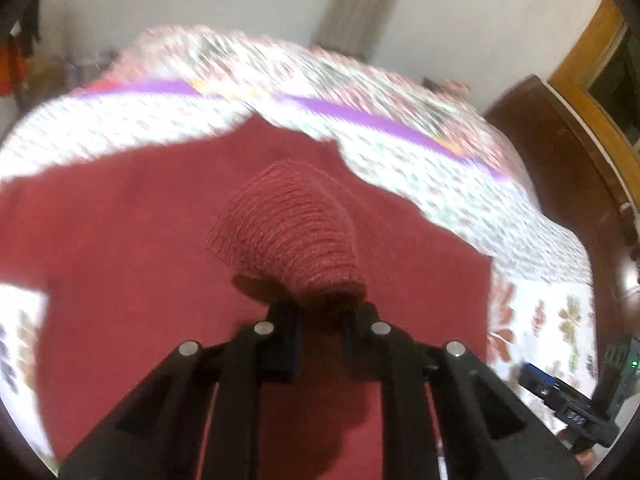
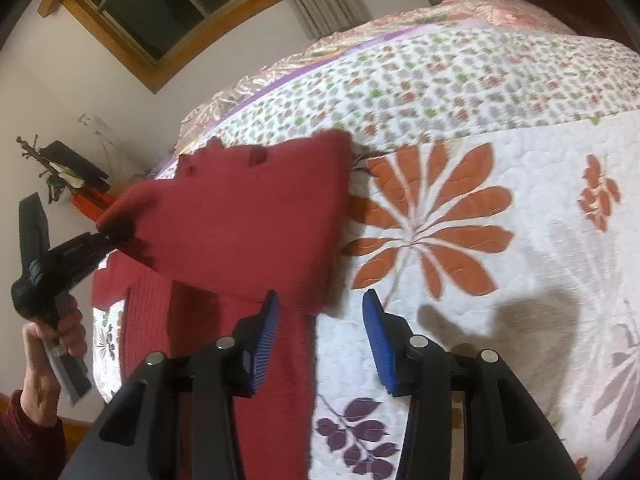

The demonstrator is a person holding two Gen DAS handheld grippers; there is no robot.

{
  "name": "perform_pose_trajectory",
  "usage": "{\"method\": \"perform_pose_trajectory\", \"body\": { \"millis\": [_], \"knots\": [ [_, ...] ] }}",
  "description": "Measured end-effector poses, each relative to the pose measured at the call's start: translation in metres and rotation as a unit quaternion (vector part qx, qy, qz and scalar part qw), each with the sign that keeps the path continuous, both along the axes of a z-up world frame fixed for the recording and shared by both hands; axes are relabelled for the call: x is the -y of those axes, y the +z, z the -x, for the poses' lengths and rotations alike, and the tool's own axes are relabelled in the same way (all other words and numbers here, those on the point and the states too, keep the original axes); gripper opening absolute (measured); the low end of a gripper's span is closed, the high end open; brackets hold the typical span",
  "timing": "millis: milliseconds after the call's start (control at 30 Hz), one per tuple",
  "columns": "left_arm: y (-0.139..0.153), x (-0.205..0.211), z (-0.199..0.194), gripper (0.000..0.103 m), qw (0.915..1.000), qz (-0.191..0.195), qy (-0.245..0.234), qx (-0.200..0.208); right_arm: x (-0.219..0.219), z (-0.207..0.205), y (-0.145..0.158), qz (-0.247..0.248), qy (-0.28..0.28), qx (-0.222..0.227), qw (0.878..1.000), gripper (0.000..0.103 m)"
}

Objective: Fold small clothes
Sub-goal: 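Fold the gripped sleeve across the sweater body with the right tool, then open the right tool and release the folded sleeve onto the body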

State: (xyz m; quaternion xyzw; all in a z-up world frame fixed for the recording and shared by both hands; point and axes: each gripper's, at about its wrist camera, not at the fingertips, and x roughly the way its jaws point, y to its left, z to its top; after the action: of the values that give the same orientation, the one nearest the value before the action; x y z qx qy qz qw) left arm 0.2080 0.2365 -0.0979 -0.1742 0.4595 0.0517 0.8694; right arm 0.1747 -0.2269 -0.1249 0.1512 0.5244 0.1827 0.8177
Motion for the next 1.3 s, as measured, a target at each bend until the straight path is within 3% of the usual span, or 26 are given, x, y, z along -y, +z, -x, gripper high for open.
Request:
{"method": "perform_pose_trajectory", "body": {
  "millis": [67, 167, 300, 367, 433, 467, 500, 533, 600, 700, 767, 900, 1067, 1167, 1233, 1300],
  "knots": [
    [-0.001, -0.023, 0.005, 0.014, 0.9994, -0.030, 0.019, -0.007, -0.013, -0.002, -0.003, 0.000, 0.012, -0.003, 1.000, 0.045],
    [-0.012, -0.061, 0.009, 0.014, 0.9970, -0.041, 0.061, -0.024, -0.032, -0.007, -0.007, -0.011, 0.027, -0.007, 1.000, 0.049],
    [-0.041, -0.090, 0.009, 0.015, 0.9961, -0.013, 0.062, -0.060, -0.053, -0.025, -0.023, -0.041, 0.029, -0.031, 0.998, 0.064],
    [-0.056, -0.089, 0.007, 0.019, 0.9955, -0.002, 0.056, -0.077, -0.065, -0.039, -0.039, -0.050, 0.025, -0.061, 0.997, 0.073],
    [-0.063, -0.093, 0.018, 0.033, 0.9950, -0.004, 0.055, -0.083, -0.077, -0.049, -0.054, -0.038, 0.025, -0.079, 0.996, 0.072],
    [-0.066, -0.095, 0.022, 0.036, 0.9948, -0.010, 0.058, -0.083, -0.083, -0.052, -0.062, -0.022, 0.027, -0.090, 0.995, 0.062],
    [-0.066, -0.096, 0.025, 0.041, 0.9948, -0.019, 0.061, -0.080, -0.090, -0.056, -0.071, 0.000, 0.034, -0.102, 0.994, 0.031],
    [-0.065, -0.099, 0.028, 0.046, 0.9947, -0.028, 0.062, -0.077, -0.093, -0.058, -0.076, 0.014, 0.040, -0.107, 0.993, 0.023],
    [-0.062, -0.112, 0.034, 0.052, 0.9933, -0.051, 0.069, -0.077, -0.089, -0.057, -0.075, 0.018, 0.037, -0.101, 0.994, 0.013],
    [-0.057, -0.138, 0.047, 0.062, 0.9895, -0.082, 0.092, -0.075, -0.078, -0.052, -0.070, 0.031, 0.029, -0.094, 0.995, 0.013],
    [-0.054, -0.153, 0.055, 0.062, 0.9862, -0.091, 0.112, -0.081, -0.075, -0.050, -0.074, 0.036, 0.031, -0.098, 0.994, 0.013],
    [-0.058, -0.172, 0.074, 0.062, 0.9859, -0.042, 0.131, -0.096, -0.080, -0.047, -0.073, 0.057, 0.042, -0.088, 0.994, 0.017],
    [-0.067, -0.168, 0.075, 0.062, 0.9865, 0.056, 0.126, -0.087, -0.085, -0.046, -0.067, 0.087, 0.054, -0.072, 0.992, 0.016],
    [-0.079, -0.164, 0.064, 0.062, 0.9785, 0.141, 0.125, -0.085, -0.082, -0.049, -0.074, 0.069, 0.040, -0.085, 0.993, 0.016],
    [-0.078, -0.161, 0.063, 0.062, 0.9743, 0.166, 0.133, -0.073, -0.083, -0.049, -0.074, 0.070, 0.041, -0.084, 0.993, 0.017],
    [-0.076, -0.158, 0.054, 0.062, 0.9759, 0.160, 0.131, -0.069, -0.085, -0.048, -0.074, 0.082, 0.047, -0.079, 0.992, 0.017]
  ]
}}
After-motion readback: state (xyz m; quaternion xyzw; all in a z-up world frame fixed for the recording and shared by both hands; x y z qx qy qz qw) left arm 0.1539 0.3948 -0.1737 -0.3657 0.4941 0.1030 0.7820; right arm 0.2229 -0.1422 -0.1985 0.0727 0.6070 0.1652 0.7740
